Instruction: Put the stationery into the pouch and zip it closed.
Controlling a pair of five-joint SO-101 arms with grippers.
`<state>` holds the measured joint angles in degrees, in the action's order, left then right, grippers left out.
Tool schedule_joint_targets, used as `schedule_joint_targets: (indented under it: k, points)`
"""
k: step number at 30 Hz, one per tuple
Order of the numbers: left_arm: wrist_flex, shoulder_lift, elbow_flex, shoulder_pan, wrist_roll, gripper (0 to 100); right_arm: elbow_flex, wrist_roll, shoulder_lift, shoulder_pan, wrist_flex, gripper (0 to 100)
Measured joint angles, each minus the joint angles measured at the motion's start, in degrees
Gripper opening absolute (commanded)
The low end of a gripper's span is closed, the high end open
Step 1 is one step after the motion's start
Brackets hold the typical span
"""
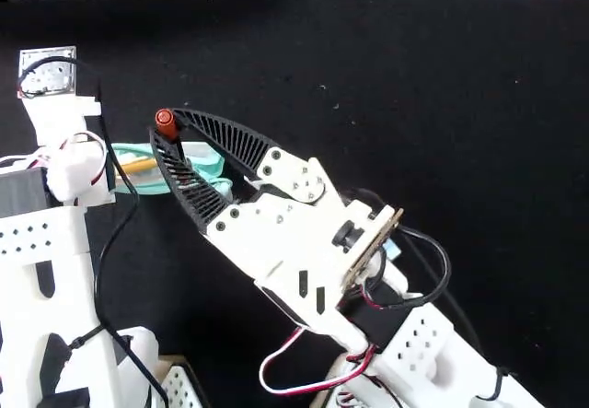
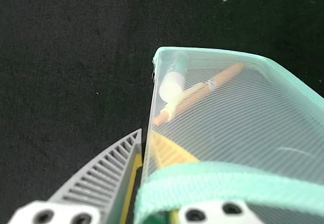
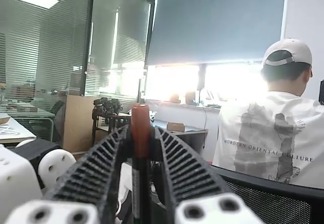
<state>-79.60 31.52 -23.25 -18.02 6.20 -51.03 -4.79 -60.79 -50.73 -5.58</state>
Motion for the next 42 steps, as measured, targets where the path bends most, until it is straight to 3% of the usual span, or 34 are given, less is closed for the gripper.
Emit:
schedule_joint_targets:
  k: [14, 20, 31, 37, 42]
  points:
    - [0.0, 0.0, 0.0, 0.0, 0.0, 3, 4.7, 0.1, 12.9, 1.2, -0.1, 1.2]
    - [0.0, 0.0, 0.0, 0.0, 0.0, 3, -1.7, 0.1, 12.9, 5.7, -0.2, 1.2]
    - [0.0, 0.0, 0.0, 0.0, -0.2, 3, -10.6, -1.7, 12.9, 5.9, 0.5, 1.2]
    - [0.0, 0.0, -0.2, 0.0, 0.1, 3, -6.5, -12.2, 12.9, 1.0, 15.4, 2.3]
    - [0.0, 0.0, -0.3, 0.0, 0.1, 3, 3.6, -13.5, 12.9, 0.0, 32.4, 24.4]
